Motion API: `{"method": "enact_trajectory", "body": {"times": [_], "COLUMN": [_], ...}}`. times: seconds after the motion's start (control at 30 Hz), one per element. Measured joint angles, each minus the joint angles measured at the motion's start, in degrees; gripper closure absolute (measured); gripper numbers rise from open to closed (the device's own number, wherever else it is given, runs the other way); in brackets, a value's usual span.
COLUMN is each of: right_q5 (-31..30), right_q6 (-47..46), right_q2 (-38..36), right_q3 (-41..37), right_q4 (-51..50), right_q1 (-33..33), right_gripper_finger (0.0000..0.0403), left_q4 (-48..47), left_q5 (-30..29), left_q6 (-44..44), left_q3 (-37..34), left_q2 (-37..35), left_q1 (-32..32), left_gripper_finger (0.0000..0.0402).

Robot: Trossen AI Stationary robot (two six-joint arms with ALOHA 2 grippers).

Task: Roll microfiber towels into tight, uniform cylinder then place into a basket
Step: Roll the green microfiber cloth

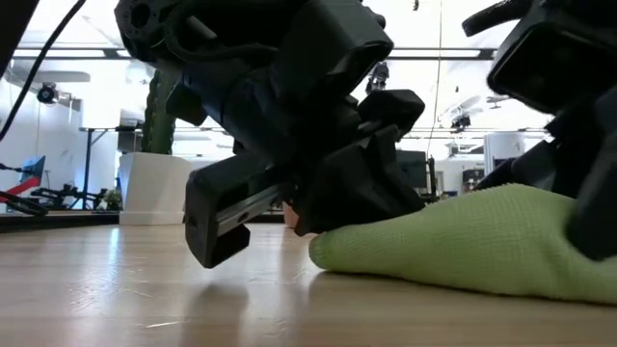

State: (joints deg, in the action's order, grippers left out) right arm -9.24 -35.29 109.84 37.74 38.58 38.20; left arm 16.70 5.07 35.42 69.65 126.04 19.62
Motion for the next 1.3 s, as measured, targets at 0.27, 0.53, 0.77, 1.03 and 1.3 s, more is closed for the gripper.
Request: {"method": "enact_trajectory", "body": {"times": [0.27, 0.53, 0.77, 1.03, 1.3], "right_q5": [-0.9, -4.5, 2.9, 11.2, 14.5], "right_q6": [-4.8, -20.7, -36.0, -39.0, -39.5], "right_q2": [-11.1, -22.7, -18.8, -10.8, -6.2], "right_q3": [-0.1, -0.1, 0.5, 2.3, 3.6], "right_q4": [-17.1, -30.2, -30.8, -21.8, -16.4], "right_q1": [0.0, -0.3, -2.1, -2.9, -5.1], "right_gripper_finger": [0.0210, 0.0120, 0.0060, 0.0040, 0.0040], "left_q4": [-0.5, -1.0, -1.0, -1.0, -0.6], "left_q5": [0.2, -0.5, -1.5, -2.3, -2.3], "left_q6": [-4.5, -9.6, -12.4, -12.8, -12.6], "left_q3": [-0.3, 0.2, 1.0, 1.0, 1.0], "left_q2": [0.0, -0.2, -0.8, -1.7, -1.7], "left_q1": [0.2, 0.3, 0.3, 0.5, 0.5], "left_gripper_finger": [0.0396, 0.0396, 0.0396, 0.0396, 0.0395]}}
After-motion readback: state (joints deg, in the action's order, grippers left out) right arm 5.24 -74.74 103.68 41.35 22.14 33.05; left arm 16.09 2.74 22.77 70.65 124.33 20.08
